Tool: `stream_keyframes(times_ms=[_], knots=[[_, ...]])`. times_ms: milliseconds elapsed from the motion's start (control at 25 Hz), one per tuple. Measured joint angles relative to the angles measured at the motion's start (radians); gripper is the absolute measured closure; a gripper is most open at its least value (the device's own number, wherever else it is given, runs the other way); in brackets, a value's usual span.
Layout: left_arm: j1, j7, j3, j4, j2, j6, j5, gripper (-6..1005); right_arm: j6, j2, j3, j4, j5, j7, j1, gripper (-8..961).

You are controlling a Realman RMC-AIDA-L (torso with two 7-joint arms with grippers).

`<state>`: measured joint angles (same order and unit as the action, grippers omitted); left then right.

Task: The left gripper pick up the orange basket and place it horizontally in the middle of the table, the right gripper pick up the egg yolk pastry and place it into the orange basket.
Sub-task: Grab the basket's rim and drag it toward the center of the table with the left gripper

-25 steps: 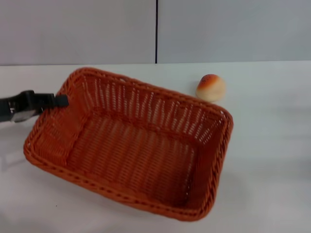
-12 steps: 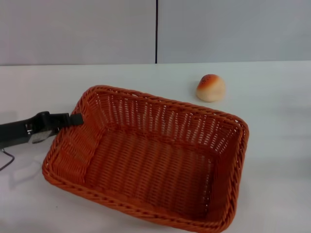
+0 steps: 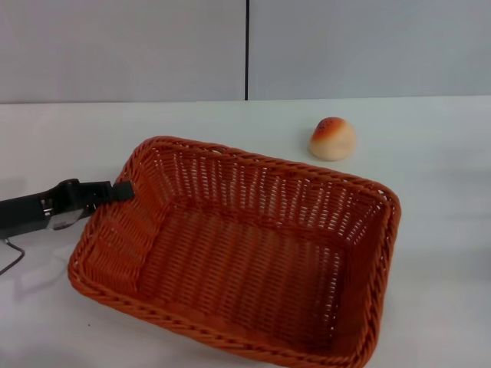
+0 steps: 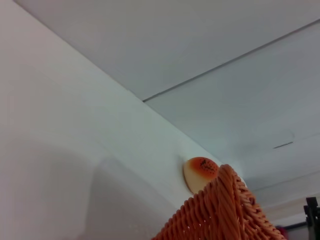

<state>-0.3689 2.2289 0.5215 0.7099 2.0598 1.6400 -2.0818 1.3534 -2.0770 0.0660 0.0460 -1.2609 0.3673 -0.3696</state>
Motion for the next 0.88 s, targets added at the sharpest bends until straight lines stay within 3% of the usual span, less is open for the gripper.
stream_keyframes(times_ms=[360,640,800,880], knots=[[0.007,0.033,0.002,0.095,-0.006,0.045,-0.020,773,-0.013,0.000,0.000,0.002,0.000,0.000,-0.004,298],[0.012,0.055,0.010,0.148,-0.027,0.086,-0.036,508,-0.015,0.000,0.000,-0.002,0.001,0.001,-0.011,298],[0.004,0.034,0.004,0.149,-0.053,0.097,-0.039,350,-0.015,0.001,0.000,-0.005,0.001,0.002,-0.015,299],[0.004,0.034,0.004,0.149,-0.053,0.097,-0.039,350,-0.012,0.004,-0.001,-0.014,-0.026,0.019,-0.020,299]])
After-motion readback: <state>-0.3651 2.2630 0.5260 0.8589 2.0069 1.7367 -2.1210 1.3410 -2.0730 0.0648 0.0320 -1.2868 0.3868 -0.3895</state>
